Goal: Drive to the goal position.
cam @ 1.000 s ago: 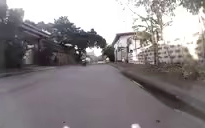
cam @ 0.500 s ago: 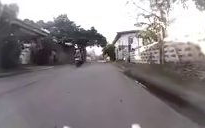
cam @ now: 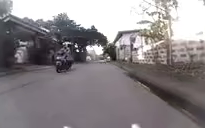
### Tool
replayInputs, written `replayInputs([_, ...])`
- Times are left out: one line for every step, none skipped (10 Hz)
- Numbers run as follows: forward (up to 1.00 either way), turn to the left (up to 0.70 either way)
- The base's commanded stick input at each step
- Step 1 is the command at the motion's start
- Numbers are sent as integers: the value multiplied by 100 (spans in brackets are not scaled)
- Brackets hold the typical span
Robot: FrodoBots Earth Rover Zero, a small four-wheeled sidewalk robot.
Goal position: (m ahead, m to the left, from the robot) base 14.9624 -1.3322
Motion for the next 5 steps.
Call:
replayInputs([100, 0])
replayInputs([100, 0])
replayInputs([100, 0])
replayInputs([100, 0])
replayInputs([100, 0])
